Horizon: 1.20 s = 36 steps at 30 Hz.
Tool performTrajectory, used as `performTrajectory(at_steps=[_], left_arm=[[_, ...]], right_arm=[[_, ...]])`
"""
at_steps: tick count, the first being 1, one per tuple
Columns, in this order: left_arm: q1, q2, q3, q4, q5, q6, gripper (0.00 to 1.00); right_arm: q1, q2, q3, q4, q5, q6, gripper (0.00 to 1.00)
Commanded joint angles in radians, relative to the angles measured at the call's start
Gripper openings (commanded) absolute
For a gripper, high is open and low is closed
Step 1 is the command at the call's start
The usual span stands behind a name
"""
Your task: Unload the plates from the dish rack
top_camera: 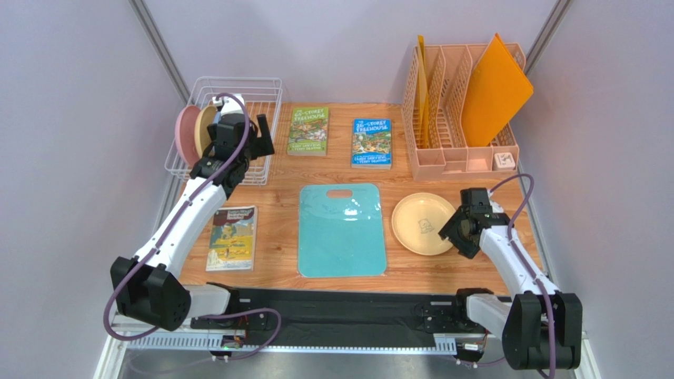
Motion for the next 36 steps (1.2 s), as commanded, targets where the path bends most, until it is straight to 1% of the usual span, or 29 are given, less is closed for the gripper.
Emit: performTrajectory(at_steps=[1,4,5,8,9,10,12,14,16,19,20,21,22,26,31,33,36], left_arm=[[0.015,-0.013,0.024,0.014,0.022,0.018,0.99],[0.035,-0.002,0.029,0.017,0.006,0.034,0.99],[0.044,0.003,0.031,0.024,0.005,0.044,0.99],[0.095,0.023,0.031,0.053,0.014,0.063,0.99],[0.109,0.044,0.032,0.060,0.017,0.067,0.98],[0.133,0.055,0.035,0.070,0.015,0.077,0.96],[0.156,0.096,0.040,0.110,0.020,0.083,0.95],[0.185,0.130,0.055,0.157,0.022,0.101,0.91],[0.201,0.190,0.076,0.173,-0.004,0.126,0.80],[0.202,0.269,0.124,0.221,-0.058,0.181,0.76],[0.202,0.288,0.151,0.234,-0.076,0.193,0.73],[0.202,0.321,0.165,0.237,-0.131,0.201,0.71],[0.202,0.334,0.170,0.266,-0.149,0.225,0.71],[0.202,0.392,0.199,0.300,-0.239,0.274,0.68],[0.204,0.438,0.211,0.336,-0.288,0.327,0.67],[0.202,0.464,0.218,0.333,-0.301,0.330,0.64],[0.204,0.489,0.222,0.326,-0.316,0.330,0.54]], right_arm=[[-0.003,-0.049,0.006,-0.022,0.035,0.048,0.66],[0.003,-0.098,0.038,-0.045,0.081,0.044,0.67],[0.005,-0.121,0.049,-0.065,0.125,0.045,0.68],[0.014,-0.224,0.089,-0.064,0.173,0.018,0.72],[0.017,-0.274,0.098,-0.056,0.176,0.005,0.72],[0.017,-0.296,0.103,-0.045,0.175,-0.013,0.73],[0.018,-0.331,0.124,-0.016,0.166,-0.053,0.74],[0.018,-0.356,0.138,0.007,0.144,-0.079,0.74],[0.018,-0.350,0.147,0.011,0.127,-0.100,0.73],[0.018,-0.326,0.155,0.016,0.103,-0.108,0.73],[0.018,-0.312,0.154,0.027,0.089,-0.110,0.72],[0.020,-0.303,0.148,0.034,0.083,-0.113,0.72],[0.018,-0.296,0.143,0.050,0.078,-0.117,0.72],[0.018,-0.238,0.126,0.096,0.054,-0.122,0.72],[0.018,-0.168,0.123,0.136,0.027,-0.120,0.71],[0.018,-0.140,0.121,0.146,0.021,-0.122,0.71],[0.017,-0.112,0.126,0.163,0.014,-0.125,0.71]])
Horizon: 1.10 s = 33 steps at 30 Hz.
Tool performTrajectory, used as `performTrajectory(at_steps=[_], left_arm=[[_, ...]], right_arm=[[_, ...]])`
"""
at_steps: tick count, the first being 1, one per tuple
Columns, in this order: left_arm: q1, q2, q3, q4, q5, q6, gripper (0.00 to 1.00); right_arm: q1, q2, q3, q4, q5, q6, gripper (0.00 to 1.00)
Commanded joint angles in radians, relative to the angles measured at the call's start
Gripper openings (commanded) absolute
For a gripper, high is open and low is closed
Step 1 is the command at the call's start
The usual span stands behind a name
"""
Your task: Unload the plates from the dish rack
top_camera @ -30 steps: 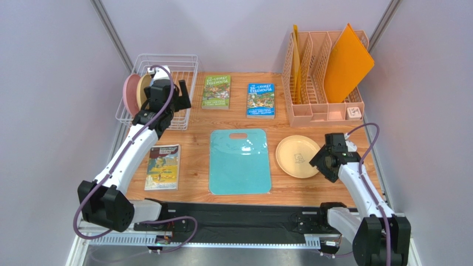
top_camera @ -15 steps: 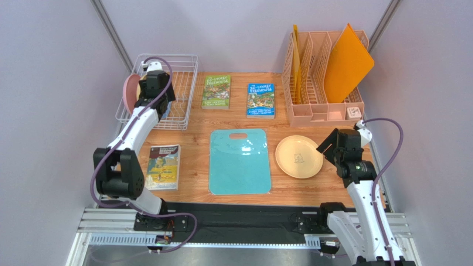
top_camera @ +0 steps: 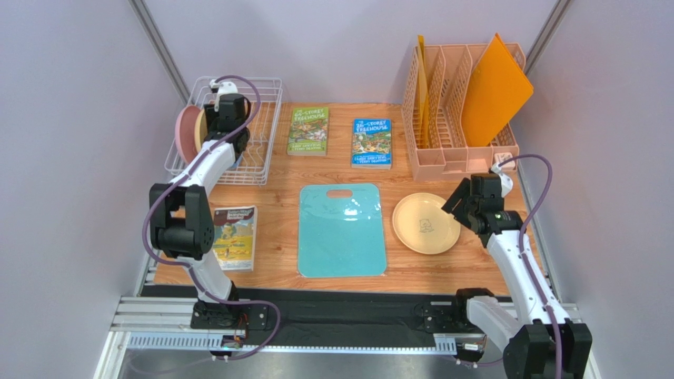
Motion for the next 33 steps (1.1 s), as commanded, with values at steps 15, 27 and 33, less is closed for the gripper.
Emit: performTrajectory(at_steps=[15,27,33], left_arm=[[-0.010,0.001,-0.010,0.044,-0.136,0.048,0.00],[-0.138,0.010,-0.060,0.400,-0.521,0.362,0.00],[-0.162,-0.066,-0.074,0.369,-0.537,0.370,0.00]], right_arm=[[0.003,0.047,-0.024,0.101,-0.046,-0.018,0.70],[0.005,0.036,-0.044,0.099,-0.059,-0.021,0.71],[0.003,0.001,-0.048,0.085,-0.061,-0.022,0.71]])
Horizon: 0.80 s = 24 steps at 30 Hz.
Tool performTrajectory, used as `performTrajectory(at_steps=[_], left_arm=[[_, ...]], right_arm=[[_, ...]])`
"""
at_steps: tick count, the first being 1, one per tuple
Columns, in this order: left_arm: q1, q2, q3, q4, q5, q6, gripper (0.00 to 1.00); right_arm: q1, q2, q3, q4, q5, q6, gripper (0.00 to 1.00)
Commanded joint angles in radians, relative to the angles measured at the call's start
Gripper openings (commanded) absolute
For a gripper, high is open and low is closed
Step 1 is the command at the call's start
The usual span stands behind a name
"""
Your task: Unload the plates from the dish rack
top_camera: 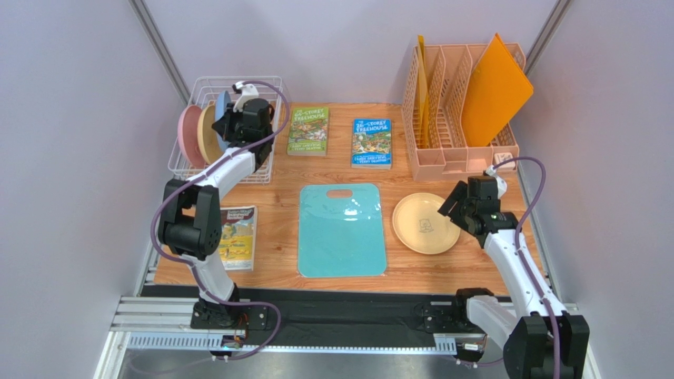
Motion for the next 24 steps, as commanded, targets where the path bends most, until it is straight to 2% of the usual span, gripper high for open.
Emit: performTrajectory(at_steps=[1,3,5,8,9,10,11,12,13,14,15,18,21,24], left_arm=[[-0.013,-0.117,-0.003,0.043,-0.075,0.053,0.00],[-0.014,-0.170,0.002,-0.012,-0.058,0.033,0.00],[-0.014,-0.233,0.037,-0.198,-0.011,-0.079,0.00],[-0.016,-0.311,0.081,-0.437,0.158,-0.234,0.00],[-0.017,-0.330,0.086,-0.480,0.283,-0.260,0.00],[-0.020,-0.347,0.089,-0.546,0.340,-0.316,0.00],[-0.020,-0.377,0.098,-0.583,0.403,-0.353,0.00],[-0.022,-0.391,0.100,-0.617,0.545,-0.392,0.00],[-0.022,-0.407,0.094,-0.646,0.622,-0.462,0.00],[-0.022,-0.434,0.066,-0.646,0.708,-0.493,0.00],[-0.023,-0.444,0.052,-0.646,0.861,-0.556,0.00],[-0.025,-0.457,-0.006,-0.613,1.107,-0.647,0.00],[-0.037,-0.431,-0.050,-0.568,1.279,-0.752,0.00],[-0.090,-0.418,-0.089,-0.527,1.321,-0.770,0.00]], right_arm=[[0.002,-0.047,0.001,0.015,-0.008,-0.016,0.71],[0.003,-0.062,0.004,0.006,-0.013,-0.019,0.71],[0.003,-0.077,0.010,-0.009,-0.017,-0.023,0.71],[0.003,-0.119,0.011,0.001,-0.072,-0.042,0.71],[0.005,-0.129,0.011,0.007,-0.094,-0.060,0.71],[0.003,-0.154,0.013,0.024,-0.109,-0.068,0.71],[0.003,-0.162,0.013,0.033,-0.190,-0.075,0.72],[0.003,-0.169,0.022,0.041,-0.222,-0.081,0.72],[0.003,-0.174,0.028,0.047,-0.249,-0.082,0.72],[0.006,-0.180,0.036,0.064,-0.305,-0.080,0.72],[0.012,-0.180,0.048,0.073,-0.328,-0.082,0.71],[0.034,-0.176,0.079,0.099,-0.371,-0.074,0.71],[0.046,-0.160,0.094,0.139,-0.416,-0.059,0.71],[0.078,-0.136,0.116,0.173,-0.430,-0.036,0.71]])
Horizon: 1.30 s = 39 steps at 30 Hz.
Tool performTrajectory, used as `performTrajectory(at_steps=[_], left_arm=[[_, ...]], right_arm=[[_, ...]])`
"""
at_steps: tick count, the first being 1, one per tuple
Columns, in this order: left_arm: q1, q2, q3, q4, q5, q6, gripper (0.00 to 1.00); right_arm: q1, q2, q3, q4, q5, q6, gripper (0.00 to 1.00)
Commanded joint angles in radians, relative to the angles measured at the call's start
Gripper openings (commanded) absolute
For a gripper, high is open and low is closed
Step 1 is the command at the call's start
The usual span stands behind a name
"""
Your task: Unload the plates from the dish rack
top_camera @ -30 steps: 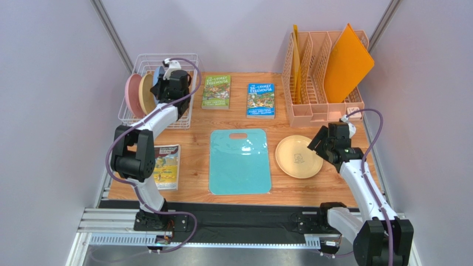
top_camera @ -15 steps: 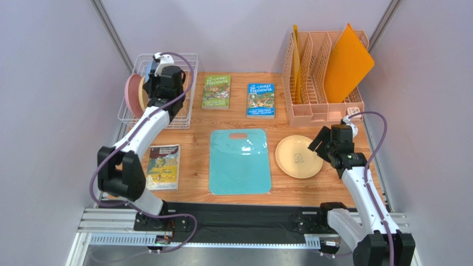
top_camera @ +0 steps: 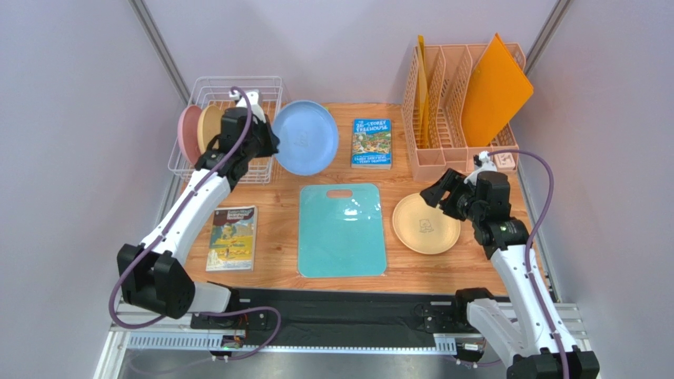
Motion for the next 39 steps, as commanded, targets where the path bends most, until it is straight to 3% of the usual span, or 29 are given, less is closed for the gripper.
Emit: performTrajectory(at_steps=[1,17,23,26,27,29,30,33,38,39], left_arm=[[-0.075,0.018,-0.049,0.047,0.237,-0.132,0.00],[-0.292,0.033,-0.130,0.133,0.234,-0.187,0.00],[-0.326,0.044,-0.121,0.136,0.217,-0.185,0.00],[-0.329,0.059,-0.095,0.123,0.227,-0.173,0.00],[-0.330,0.061,-0.090,0.117,0.227,-0.170,0.00],[-0.333,0.061,-0.090,0.120,0.227,-0.170,0.00],[-0.333,0.061,-0.090,0.123,0.227,-0.172,0.00],[-0.335,0.063,-0.095,0.124,0.230,-0.172,0.00],[-0.336,0.061,-0.099,0.133,0.244,-0.172,0.00],[-0.338,0.063,-0.098,0.136,0.249,-0.172,0.00]], right_arm=[[0.042,0.030,0.070,0.109,-0.077,0.017,0.71],[0.300,0.239,0.147,0.173,0.083,0.023,0.68],[0.324,0.285,0.161,0.184,0.115,0.016,0.66],[0.326,0.300,0.159,0.190,0.117,0.011,0.59],[0.324,0.303,0.158,0.193,0.115,0.009,0.48],[0.327,0.314,0.158,0.198,0.114,0.005,0.40],[0.326,0.317,0.156,0.201,0.111,0.000,0.28],[0.327,0.323,0.150,0.206,0.101,-0.007,0.12],[0.326,0.322,0.133,0.219,0.094,-0.009,0.06],[0.327,0.322,0.129,0.222,0.092,-0.009,0.11]])
